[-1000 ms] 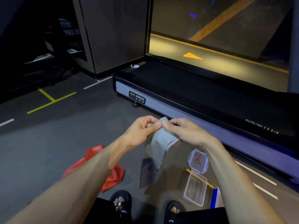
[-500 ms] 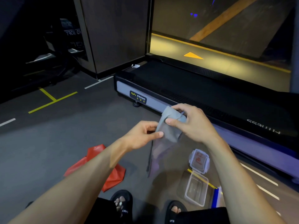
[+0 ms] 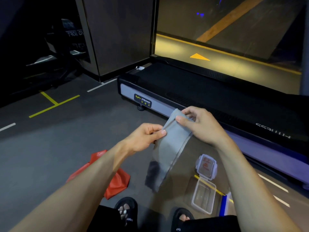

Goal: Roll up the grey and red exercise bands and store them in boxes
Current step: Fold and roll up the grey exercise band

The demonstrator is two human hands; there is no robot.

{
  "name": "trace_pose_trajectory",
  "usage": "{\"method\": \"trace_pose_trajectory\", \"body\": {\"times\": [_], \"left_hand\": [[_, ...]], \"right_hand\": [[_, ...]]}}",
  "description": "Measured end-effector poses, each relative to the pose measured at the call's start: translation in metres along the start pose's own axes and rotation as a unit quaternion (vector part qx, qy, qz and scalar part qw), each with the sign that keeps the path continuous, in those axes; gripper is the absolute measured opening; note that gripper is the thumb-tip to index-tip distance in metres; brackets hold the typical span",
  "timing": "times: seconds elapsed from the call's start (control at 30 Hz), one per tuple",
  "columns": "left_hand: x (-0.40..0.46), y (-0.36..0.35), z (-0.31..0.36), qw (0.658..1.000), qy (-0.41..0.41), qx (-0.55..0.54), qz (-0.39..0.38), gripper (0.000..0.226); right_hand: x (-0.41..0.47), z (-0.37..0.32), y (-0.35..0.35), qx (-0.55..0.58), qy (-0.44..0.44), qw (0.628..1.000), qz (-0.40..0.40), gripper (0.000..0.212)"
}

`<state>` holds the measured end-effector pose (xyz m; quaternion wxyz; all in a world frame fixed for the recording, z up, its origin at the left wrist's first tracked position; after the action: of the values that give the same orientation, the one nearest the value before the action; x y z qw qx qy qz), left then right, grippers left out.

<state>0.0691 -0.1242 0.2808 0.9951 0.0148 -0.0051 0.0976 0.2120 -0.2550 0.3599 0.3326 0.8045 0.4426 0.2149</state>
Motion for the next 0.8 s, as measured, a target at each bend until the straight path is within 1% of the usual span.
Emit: {"method": "trace_pose_trajectory", "body": {"times": [0.1,0.2,0.3,0.33,0.4,0.43,0.47,0.5,0.53,0.57,0.6,0.7,0.8], "left_hand": [[0.0,0.003,0.0,1.0,-0.001,-0.002,0.013,0.024],[0.0,0.003,0.002,1.0,-0.008,-0.003,0.019,0.023],[0.0,0.001,0.004,1.0,-0.014,-0.003,0.02,0.028],[0.001,0.001,0.005,1.0,-0.016,-0.003,0.022,0.026],[0.002,0.002,0.005,0.999,-0.018,-0.012,0.027,0.016],[0.003,0.002,0.005,0.999,-0.018,-0.024,0.029,0.014],[0.003,0.001,0.006,0.999,-0.019,-0.037,0.031,0.022],[0.004,0.001,0.006,0.998,-0.024,-0.047,0.03,0.032],[0.004,0.001,0.007,0.998,-0.03,-0.05,0.03,0.039],[0.005,0.001,0.008,0.998,-0.038,-0.049,0.031,0.042],[0.005,0.001,0.009,0.998,-0.043,-0.046,0.03,0.044],[0.005,0.001,0.008,0.998,-0.047,-0.035,0.025,0.044],[0.004,-0.001,0.008,0.998,-0.047,-0.023,0.028,0.034]], "right_hand": [[-0.001,-0.003,-0.005,0.002,-0.003,0.999,-0.035,0.026],[-0.004,-0.007,-0.008,-0.019,0.002,0.998,-0.064,0.046],[-0.006,-0.008,-0.01,-0.007,0.002,0.998,-0.07,0.054],[-0.006,-0.009,-0.011,0.007,0.004,0.997,-0.073,0.057],[-0.007,-0.01,-0.014,0.033,0.012,0.996,-0.085,0.072],[-0.006,-0.009,-0.015,0.047,0.012,0.995,-0.089,0.078],[-0.005,-0.009,-0.016,0.06,0.015,0.994,-0.088,0.076],[-0.005,-0.009,-0.016,0.076,0.018,0.994,-0.079,0.066],[-0.004,-0.007,-0.016,0.095,0.014,0.993,-0.063,0.05],[-0.004,-0.004,-0.017,0.114,0.005,0.992,-0.05,0.036],[-0.003,-0.003,-0.017,0.128,-0.005,0.991,-0.045,0.028],[-0.003,0.003,-0.021,0.135,-0.018,0.989,-0.053,0.027],[-0.004,0.003,-0.023,0.129,-0.033,0.989,-0.069,0.032]]}}
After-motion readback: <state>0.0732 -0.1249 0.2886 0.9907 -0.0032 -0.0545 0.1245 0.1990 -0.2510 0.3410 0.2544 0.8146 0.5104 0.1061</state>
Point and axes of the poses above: each hand's wrist, its own x-axis towards the middle knuckle, its own y-axis out of the back of the hand, z = x × y, the point moved 4 cm from there along x, towards the middle knuckle, and after that the axes turned 5 degrees about -z, right-handed, at the moved point
